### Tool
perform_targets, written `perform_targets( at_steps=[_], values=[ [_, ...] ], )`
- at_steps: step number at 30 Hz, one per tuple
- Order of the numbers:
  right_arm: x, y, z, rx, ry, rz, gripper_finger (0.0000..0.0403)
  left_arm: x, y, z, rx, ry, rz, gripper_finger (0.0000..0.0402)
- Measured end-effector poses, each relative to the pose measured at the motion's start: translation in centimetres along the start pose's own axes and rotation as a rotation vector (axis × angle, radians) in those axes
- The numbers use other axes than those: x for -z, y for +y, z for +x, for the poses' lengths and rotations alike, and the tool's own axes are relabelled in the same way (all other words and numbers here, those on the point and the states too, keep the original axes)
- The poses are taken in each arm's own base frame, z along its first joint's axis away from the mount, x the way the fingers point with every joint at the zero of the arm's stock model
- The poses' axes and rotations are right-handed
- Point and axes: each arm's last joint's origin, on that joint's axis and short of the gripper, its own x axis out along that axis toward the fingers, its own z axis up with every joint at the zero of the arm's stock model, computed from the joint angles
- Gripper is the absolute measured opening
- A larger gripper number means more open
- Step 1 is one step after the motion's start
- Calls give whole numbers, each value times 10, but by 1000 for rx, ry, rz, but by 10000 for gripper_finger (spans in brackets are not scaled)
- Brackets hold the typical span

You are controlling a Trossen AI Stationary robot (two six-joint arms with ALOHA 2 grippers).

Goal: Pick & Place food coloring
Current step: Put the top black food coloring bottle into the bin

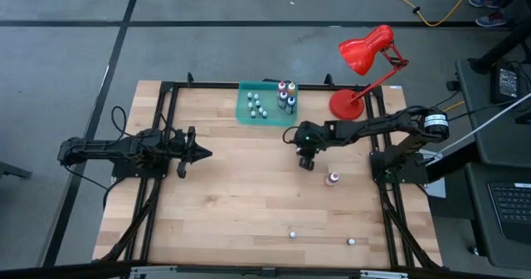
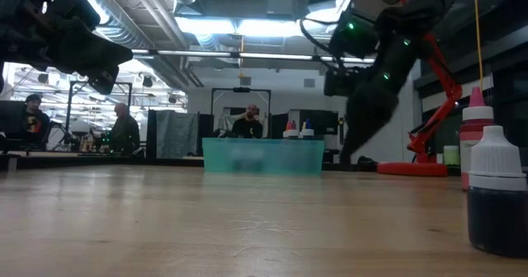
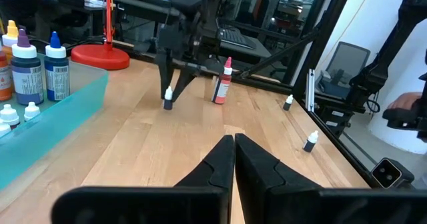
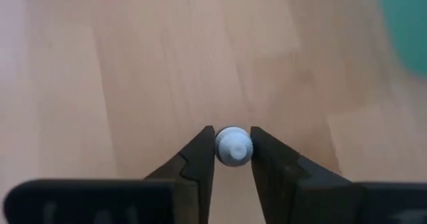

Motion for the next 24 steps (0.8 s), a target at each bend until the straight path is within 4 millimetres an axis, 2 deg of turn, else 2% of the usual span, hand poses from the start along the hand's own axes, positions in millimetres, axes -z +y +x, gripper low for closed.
perform_targets(
  at_steps=[4,9,14,17,20,24],
  values=[
    [-27,2,-14,-2,-48,-32,92,0,0,0,0,0,0,6],
    [-76,-3,-47,15,-158,-111,83,0,0,0,0,0,0,10],
    [-124,-27,-91,77,-315,-124,89,0,0,0,0,0,0,9],
    [-148,-48,-110,109,-363,-109,90,0,0,0,0,0,0,7],
    [-170,-66,-113,126,-328,-149,91,0,0,0,0,0,0,7],
    [-201,-89,-102,145,-239,-174,91,0,0,0,0,0,0,10]
  ],
)
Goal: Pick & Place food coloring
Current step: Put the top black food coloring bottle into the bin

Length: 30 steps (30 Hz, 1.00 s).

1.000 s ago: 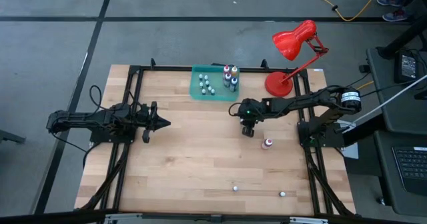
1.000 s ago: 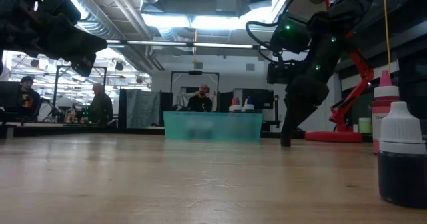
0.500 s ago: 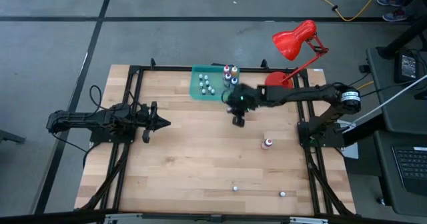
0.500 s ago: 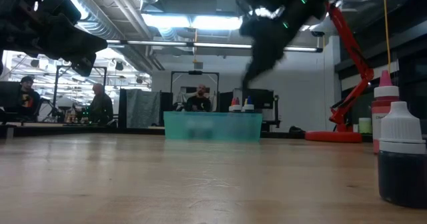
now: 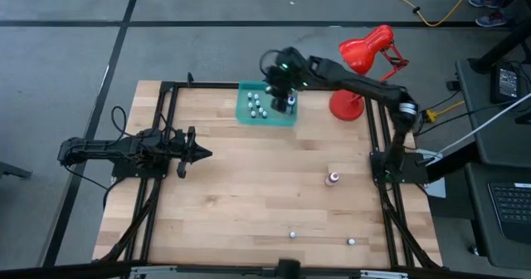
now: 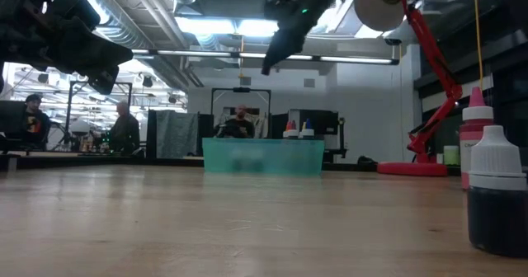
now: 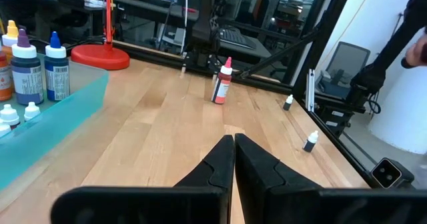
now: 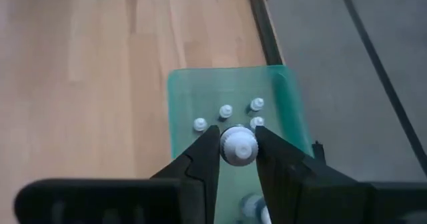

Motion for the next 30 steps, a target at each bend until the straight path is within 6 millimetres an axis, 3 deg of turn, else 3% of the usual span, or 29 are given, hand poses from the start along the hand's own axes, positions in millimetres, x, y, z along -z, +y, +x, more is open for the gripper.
perform_targets(
  at_steps=[7,17,23,30],
  values=[
    [-9,-40,54,25,88,12,91,0,0,0,0,0,0,7],
    [29,-53,133,-15,249,20,92,0,0,0,0,0,0,10],
    [46,-51,161,-44,309,-6,92,0,0,0,0,0,0,7],
    [54,-52,175,-53,317,-5,92,0,0,0,0,0,0,9]
  ],
)
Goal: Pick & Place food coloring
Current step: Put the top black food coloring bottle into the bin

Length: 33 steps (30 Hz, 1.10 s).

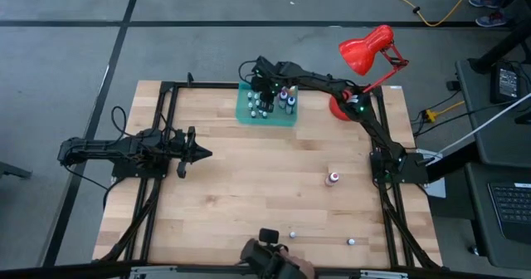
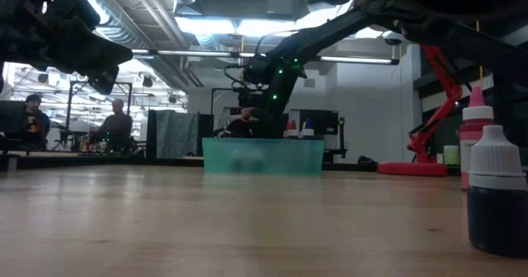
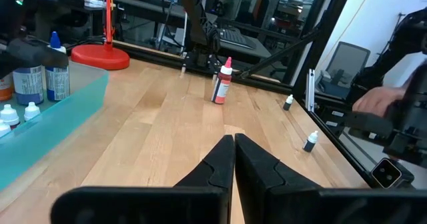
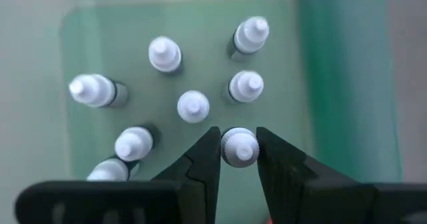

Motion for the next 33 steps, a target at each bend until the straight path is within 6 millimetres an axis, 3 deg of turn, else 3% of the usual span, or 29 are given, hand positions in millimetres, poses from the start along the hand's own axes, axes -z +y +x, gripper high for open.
perform_targets(
  at_steps=[8,13,33],
  values=[
    [-5,-3,-1,-81,-96,74,92,0,0,0,0,0,0,8],
    [-6,-6,-1,-11,-90,105,92,0,0,0,0,0,0,6],
    [2,-16,0,-59,-82,181,92,0,0,0,0,0,0,10]
  ],
)
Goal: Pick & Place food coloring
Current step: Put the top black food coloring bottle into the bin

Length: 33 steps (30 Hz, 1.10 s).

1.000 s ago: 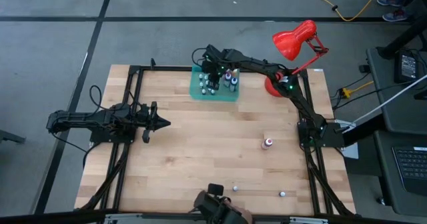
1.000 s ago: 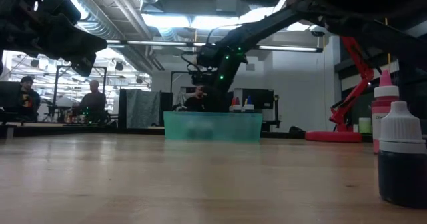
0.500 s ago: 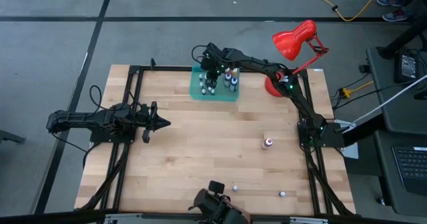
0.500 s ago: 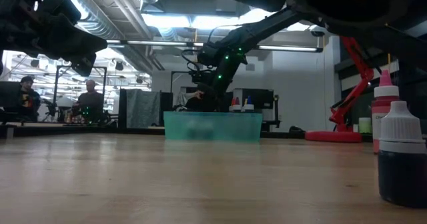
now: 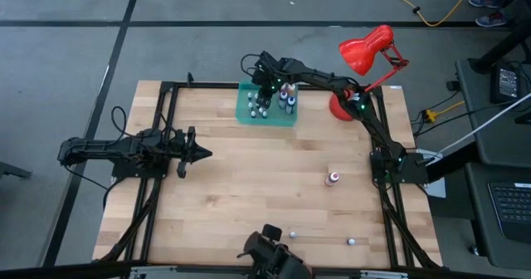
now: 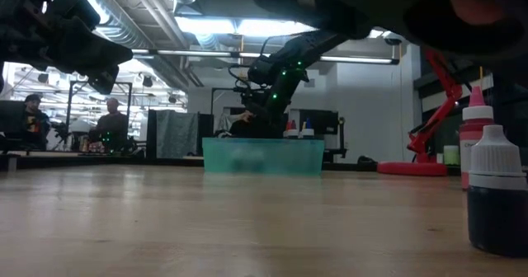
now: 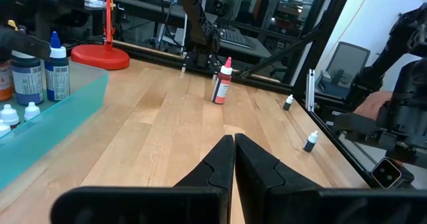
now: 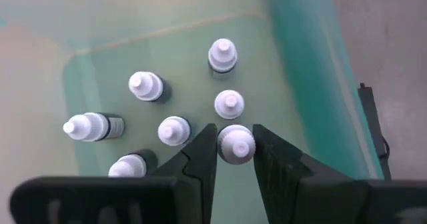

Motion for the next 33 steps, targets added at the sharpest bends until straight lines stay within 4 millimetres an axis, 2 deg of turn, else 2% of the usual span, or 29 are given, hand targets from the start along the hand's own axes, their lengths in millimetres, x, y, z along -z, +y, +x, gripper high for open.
perform_targets(
  at_steps=[5,11,33],
  values=[
    [2,-3,1,-29,1,24,92,0,0,0,0,0,0,9],
    [10,-2,0,-57,80,-101,92,0,0,0,0,0,0,7],
    [12,-8,6,-121,23,-225,92,0,0,0,0,0,0,10]
  ],
)
